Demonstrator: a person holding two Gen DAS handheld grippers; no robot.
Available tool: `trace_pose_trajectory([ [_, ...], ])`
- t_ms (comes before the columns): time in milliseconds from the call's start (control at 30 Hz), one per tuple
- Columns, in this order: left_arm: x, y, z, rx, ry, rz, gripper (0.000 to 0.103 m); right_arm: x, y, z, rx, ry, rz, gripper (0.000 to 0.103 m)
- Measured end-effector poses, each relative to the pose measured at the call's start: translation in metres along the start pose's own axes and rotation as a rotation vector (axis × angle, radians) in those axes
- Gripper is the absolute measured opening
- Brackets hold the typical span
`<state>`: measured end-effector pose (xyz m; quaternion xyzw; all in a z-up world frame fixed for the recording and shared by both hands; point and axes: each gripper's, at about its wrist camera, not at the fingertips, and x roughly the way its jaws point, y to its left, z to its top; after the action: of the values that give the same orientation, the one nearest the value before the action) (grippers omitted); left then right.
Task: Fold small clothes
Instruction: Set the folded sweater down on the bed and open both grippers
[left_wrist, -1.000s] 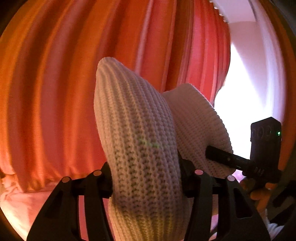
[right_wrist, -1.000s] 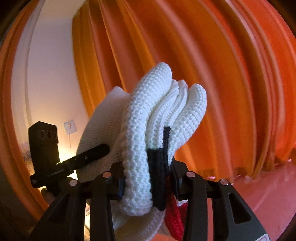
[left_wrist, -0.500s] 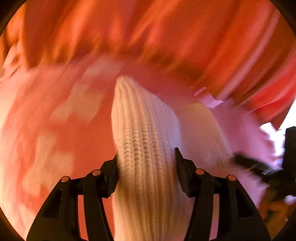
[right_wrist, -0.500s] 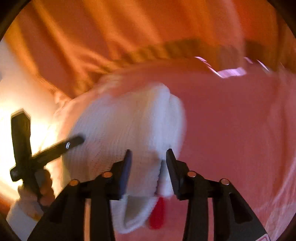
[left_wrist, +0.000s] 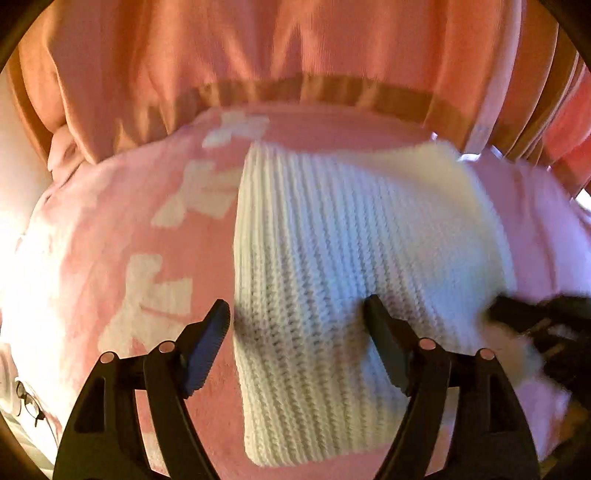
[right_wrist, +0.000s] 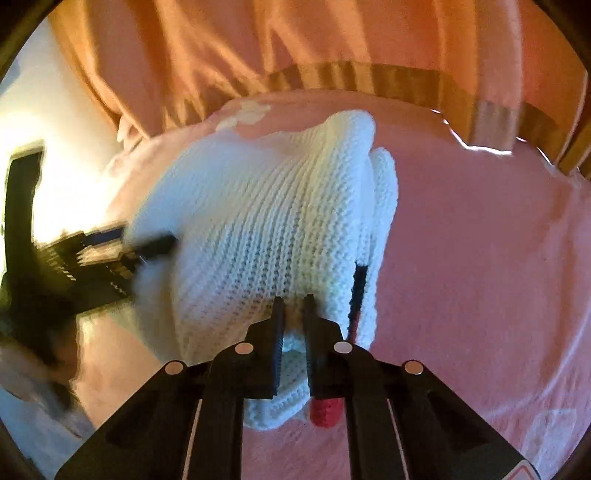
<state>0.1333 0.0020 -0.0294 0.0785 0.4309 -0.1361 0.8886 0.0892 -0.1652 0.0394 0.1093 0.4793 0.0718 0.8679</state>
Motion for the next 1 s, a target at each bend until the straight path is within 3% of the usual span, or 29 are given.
trace_pose_trajectory([
  [133, -0.012, -0.001, -0.004, 0.015, -0.016, -0.005, 0.073, -0.040, 0.020, 0.003, -0.051, -0.084, 0.048, 0.008],
  [200, -0.018, 0.002, -0.010, 0.005, -0.001, -0.029, 0.072, -0.034, 0.025, -0.004, -0.087, -0.047, 0.060, 0.008],
  [300, -0.026, 0.002, -0.020, 0.041, 0.012, -0.030, 0.073, 0.010, 0.010, -0.019, -0.117, 0.082, -0.031, 0.000],
  [333, -0.027, 0.002, -0.024, 0.066, 0.016, -0.018, 0.073, 0.019, 0.001, -0.022, -0.088, 0.098, -0.003, 0.000],
  [400, -0.021, 0.003, -0.035, 0.106, 0.038, 0.006, 0.073, 0.015, -0.006, -0.020, -0.039, 0.098, 0.044, 0.000],
  [567, -0.012, 0.010, -0.044, 0.080, 0.059, 0.005, 0.074, -0.020, 0.028, -0.013, -0.114, 0.012, 0.077, 0.001],
  [667, -0.014, 0.011, -0.046, 0.088, 0.062, 0.006, 0.074, 0.011, 0.024, -0.022, -0.161, 0.091, -0.054, 0.000],
  [700, -0.015, 0.011, -0.047, 0.090, 0.061, 0.006, 0.075, 0.024, 0.012, -0.027, -0.119, 0.131, -0.026, 0.000],
  [800, -0.033, 0.010, -0.045, 0.070, 0.027, 0.005, 0.073, -0.002, 0.012, -0.022, -0.078, 0.084, 0.008, 0.000],
  [900, -0.063, 0.003, -0.044, 0.035, -0.035, -0.026, 0.073, -0.048, 0.025, -0.023, -0.105, -0.061, -0.035, 0.012],
  [1000, -0.087, -0.012, -0.049, 0.041, -0.111, -0.008, 0.085, -0.078, 0.030, -0.034, -0.097, -0.193, -0.127, 0.041],
])
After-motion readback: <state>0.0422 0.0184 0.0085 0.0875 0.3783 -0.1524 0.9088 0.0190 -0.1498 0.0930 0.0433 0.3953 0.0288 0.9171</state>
